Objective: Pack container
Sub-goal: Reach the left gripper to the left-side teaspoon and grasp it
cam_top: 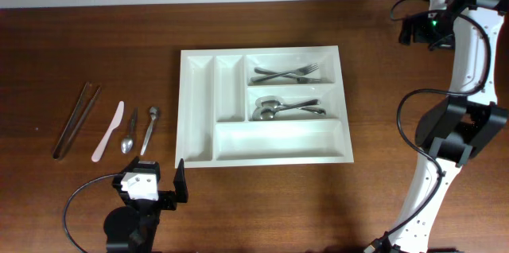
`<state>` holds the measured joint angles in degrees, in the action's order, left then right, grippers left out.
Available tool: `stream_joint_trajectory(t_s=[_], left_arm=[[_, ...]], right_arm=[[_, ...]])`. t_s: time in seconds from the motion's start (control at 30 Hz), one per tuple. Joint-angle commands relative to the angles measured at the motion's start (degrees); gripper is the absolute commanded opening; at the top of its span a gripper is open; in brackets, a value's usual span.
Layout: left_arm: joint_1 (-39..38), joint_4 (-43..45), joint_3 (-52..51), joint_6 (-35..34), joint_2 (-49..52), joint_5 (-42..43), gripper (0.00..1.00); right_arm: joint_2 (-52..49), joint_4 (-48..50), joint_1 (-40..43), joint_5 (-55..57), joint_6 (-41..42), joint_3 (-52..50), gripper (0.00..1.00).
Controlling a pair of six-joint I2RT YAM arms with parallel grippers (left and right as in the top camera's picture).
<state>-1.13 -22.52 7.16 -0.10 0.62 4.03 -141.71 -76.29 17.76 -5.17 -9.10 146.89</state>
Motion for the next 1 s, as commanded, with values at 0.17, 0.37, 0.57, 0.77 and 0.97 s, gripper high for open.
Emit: stream_joint_trajectory(t_s=[0.17, 0.37, 0.57, 0.77, 0.97], left_arm=[[-0.2, 11.0, 1.9, -0.6, -0.2, 4.1, 0.99], [-0.2, -8.2, 26.5, -7.2, 12.0, -2.7, 0.99], [-0.2, -34.8, 60.6, 8.4, 43.1, -4.9, 0.99], [-0.2, -48.7, 79.5, 9.4, 72.0, -5.6, 0.99], [-0.2, -48.3, 80.0, 9.4, 87.5, -12.9, 0.99]], right_arm=[[1.8, 0.0, 0.6, 0.1, 0.6, 0.5, 0.99], [1.8, 0.0, 0.6, 0.1, 0.6, 0.5, 0.99], [1.8, 0.0, 0.6, 0.1, 0.6, 0.5, 0.99], [1.8, 0.0, 0.6, 0.1, 0.6, 0.5, 0.99], [1.8, 0.0, 0.6, 0.1, 0.6, 0.5, 0.99]])
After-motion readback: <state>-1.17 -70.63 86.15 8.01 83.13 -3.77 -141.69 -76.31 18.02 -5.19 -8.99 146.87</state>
